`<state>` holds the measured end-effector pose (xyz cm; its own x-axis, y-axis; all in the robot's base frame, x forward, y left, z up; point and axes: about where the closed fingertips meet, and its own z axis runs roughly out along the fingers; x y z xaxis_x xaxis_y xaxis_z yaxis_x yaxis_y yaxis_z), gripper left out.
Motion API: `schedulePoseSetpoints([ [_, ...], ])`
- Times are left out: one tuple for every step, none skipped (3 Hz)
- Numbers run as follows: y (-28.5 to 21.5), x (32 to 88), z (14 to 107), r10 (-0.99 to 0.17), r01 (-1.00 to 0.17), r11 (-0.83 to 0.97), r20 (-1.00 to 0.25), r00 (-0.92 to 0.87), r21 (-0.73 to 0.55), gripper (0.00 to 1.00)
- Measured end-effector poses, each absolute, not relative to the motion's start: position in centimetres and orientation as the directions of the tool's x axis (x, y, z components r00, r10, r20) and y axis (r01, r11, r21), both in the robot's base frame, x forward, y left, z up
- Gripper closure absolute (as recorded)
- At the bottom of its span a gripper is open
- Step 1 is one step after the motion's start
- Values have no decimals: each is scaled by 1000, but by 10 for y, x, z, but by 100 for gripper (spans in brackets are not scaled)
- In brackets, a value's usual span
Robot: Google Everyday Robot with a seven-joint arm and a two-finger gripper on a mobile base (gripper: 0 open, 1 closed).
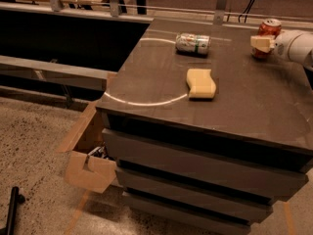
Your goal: Move coke can near sponge
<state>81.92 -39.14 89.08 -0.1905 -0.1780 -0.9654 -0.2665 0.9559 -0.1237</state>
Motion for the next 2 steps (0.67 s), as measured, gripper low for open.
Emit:
schedulePoseSetpoints([
  [-377, 785, 918, -149, -302, 950, -969, -196, -85, 100],
  [-358, 754, 931, -132, -370, 928, -962, -239, -36, 100],
])
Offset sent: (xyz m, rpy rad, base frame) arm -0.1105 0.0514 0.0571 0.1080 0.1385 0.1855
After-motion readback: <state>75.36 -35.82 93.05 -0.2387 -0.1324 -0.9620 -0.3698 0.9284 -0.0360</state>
